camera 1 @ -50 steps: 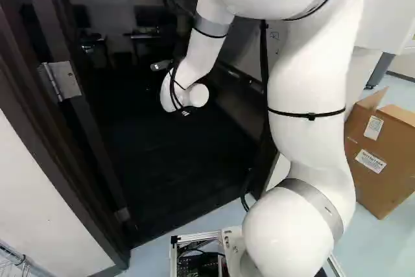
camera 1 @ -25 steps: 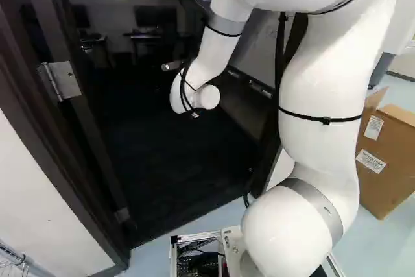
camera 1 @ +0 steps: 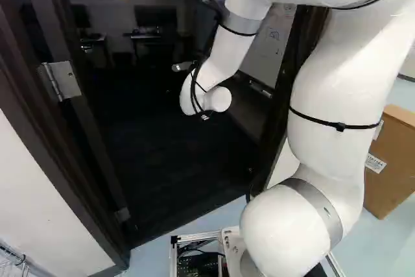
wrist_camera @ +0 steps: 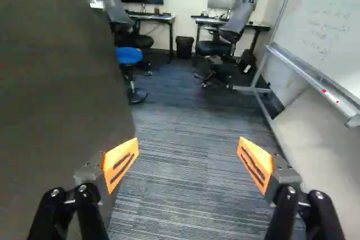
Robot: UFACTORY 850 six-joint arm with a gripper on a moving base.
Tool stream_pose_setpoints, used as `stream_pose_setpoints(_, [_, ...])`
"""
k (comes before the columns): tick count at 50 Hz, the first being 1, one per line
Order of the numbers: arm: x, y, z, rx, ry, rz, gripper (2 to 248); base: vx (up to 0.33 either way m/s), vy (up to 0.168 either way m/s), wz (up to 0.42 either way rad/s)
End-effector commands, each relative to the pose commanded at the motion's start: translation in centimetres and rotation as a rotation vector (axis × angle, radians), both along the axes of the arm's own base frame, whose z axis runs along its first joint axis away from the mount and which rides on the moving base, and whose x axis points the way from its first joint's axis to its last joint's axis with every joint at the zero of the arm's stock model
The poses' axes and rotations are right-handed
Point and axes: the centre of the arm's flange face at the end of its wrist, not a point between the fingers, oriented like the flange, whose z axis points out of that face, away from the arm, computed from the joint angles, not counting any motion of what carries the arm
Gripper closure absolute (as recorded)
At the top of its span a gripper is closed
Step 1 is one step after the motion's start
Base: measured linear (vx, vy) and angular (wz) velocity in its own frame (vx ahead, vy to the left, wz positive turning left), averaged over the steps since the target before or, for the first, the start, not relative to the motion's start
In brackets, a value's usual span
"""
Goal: Open the door and move inside
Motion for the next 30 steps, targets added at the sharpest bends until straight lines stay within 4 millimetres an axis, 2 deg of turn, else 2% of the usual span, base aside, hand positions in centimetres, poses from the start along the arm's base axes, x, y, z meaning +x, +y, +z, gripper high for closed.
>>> stream_pose_setpoints(30, [-2.5,-4.6,0.1,-0.002,0.008,-0.087,3,0.0,0.0,0.0])
